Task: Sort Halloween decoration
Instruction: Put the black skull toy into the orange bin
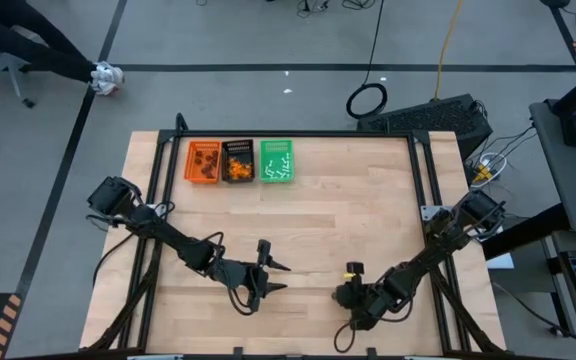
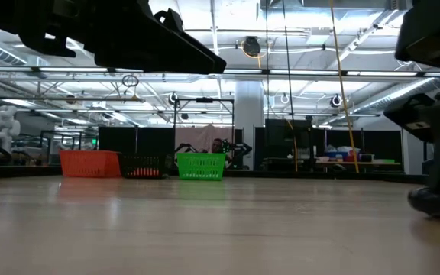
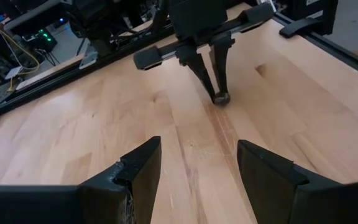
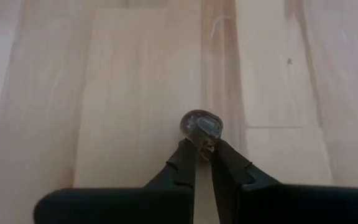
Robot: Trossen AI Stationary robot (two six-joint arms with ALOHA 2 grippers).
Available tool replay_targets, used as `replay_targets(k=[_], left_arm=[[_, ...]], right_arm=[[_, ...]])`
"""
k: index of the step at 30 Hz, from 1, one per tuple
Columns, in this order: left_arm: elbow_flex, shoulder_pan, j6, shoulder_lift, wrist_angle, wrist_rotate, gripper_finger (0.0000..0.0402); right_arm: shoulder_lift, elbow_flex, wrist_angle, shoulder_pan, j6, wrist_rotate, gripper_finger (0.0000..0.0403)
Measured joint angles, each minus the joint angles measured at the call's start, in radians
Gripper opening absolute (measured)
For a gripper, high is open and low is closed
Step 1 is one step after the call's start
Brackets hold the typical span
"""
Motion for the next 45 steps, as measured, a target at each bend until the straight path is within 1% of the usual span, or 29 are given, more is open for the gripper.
replay_targets(k=[6,9,12,14,17,19,22,24,28,31,32,37,43,45], left_arm=[[0.000,-0.001,-0.002,0.000,-0.003,0.001,0.0207],[0.000,-0.001,-0.023,0.000,-0.004,0.005,0.0207],[0.000,-0.004,-0.026,0.000,-0.002,0.005,0.0207],[0.000,-0.011,-0.021,0.000,0.001,0.004,0.0207],[0.000,-0.029,0.029,0.000,0.024,-0.002,0.0207],[0.000,-0.038,0.096,0.006,0.054,-0.004,0.0207],[0.001,-0.060,0.258,0.024,0.093,-0.006,0.0207],[0.023,-0.069,0.357,0.043,0.102,-0.005,0.0207],[0.071,-0.069,0.475,0.088,0.101,-0.004,0.0207],[0.096,-0.055,0.517,0.116,0.089,0.000,0.0207],[0.104,-0.049,0.525,0.123,0.087,0.015,0.0207],[0.120,-0.031,0.526,0.125,0.016,0.074,0.0207],[0.120,-0.022,0.561,0.126,0.012,0.127,0.0207],[0.120,-0.020,0.599,0.130,0.021,0.127,0.0207]], right_arm=[[0.001,0.000,0.016,-0.022,-0.004,0.004,0.0010],[0.003,-0.001,0.052,-0.037,-0.033,0.014,0.0010],[0.004,-0.002,0.087,-0.056,-0.060,0.052,0.0010],[0.003,-0.002,0.118,-0.068,-0.081,0.049,0.0010],[0.003,-0.002,0.167,-0.088,-0.118,0.036,0.0010],[0.003,-0.002,0.224,-0.105,-0.152,0.032,0.0010],[0.002,-0.001,0.324,-0.137,-0.197,-0.033,0.0011],[0.002,-0.001,0.385,-0.157,-0.211,-0.079,0.0011],[0.001,0.000,0.479,-0.195,-0.226,-0.160,0.0011],[0.001,0.001,0.537,-0.214,-0.233,-0.215,0.0011],[0.000,0.001,0.548,-0.219,-0.233,-0.230,0.0011],[0.000,0.002,0.585,-0.234,-0.234,-0.277,0.0011],[0.000,0.003,0.609,-0.240,-0.234,-0.289,0.0011],[0.000,0.003,0.628,-0.246,-0.231,-0.318,0.0011]])
